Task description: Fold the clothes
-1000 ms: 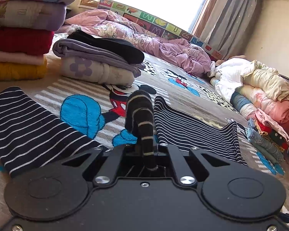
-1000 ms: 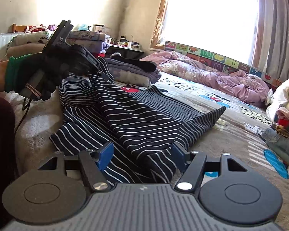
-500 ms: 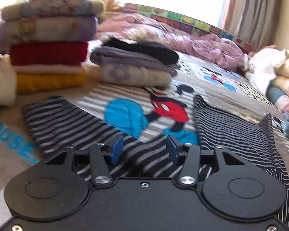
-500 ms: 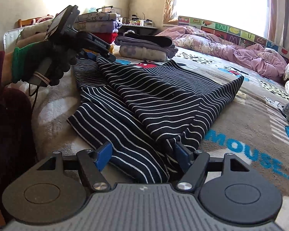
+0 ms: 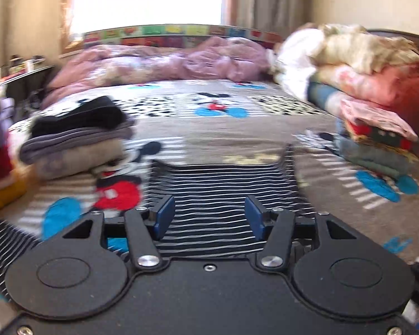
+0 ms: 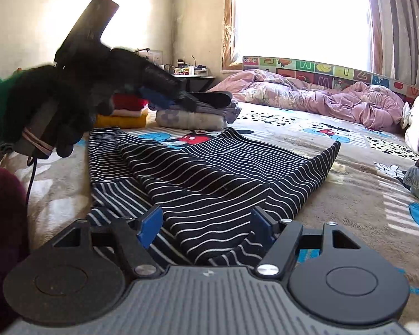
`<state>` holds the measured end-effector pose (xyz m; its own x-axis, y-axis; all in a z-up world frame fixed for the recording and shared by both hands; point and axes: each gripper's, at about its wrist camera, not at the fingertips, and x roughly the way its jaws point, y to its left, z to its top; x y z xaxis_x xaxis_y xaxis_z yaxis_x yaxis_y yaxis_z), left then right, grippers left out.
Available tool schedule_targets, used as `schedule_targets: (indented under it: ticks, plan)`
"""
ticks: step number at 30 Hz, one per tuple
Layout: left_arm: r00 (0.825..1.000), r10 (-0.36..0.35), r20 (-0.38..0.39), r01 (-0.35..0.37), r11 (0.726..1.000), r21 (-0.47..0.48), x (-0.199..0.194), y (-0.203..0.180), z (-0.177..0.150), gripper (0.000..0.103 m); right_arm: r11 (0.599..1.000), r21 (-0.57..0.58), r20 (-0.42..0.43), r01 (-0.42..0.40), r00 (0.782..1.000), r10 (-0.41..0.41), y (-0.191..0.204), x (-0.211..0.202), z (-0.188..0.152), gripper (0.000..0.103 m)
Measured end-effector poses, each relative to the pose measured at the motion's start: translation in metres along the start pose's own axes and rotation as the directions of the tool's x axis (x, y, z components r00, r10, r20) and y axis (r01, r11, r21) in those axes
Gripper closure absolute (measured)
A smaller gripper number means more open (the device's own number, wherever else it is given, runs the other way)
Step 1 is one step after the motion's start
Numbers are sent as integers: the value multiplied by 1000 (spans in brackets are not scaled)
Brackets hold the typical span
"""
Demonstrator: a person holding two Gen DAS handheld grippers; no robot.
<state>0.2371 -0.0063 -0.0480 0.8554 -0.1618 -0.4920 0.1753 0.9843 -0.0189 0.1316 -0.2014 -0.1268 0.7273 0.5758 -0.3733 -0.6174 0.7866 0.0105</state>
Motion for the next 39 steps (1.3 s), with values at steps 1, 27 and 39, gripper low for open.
schedule_targets:
  ticks: [1,27,39]
  plan:
    - [1000,-27,-7,27,1000,16,7,-10,6,48,1000,7,-2,3,1000,-3,-3,4,1,34]
    - [956,-95,-278,128,986,105,205,-100,72,57,989,108,-55,-97,993,103,-16,26,0,33]
    - [970,-166,-179,143,981,-132,207,-44,67,97,983,120,-78,-140,986,150,-15,31,-3,33]
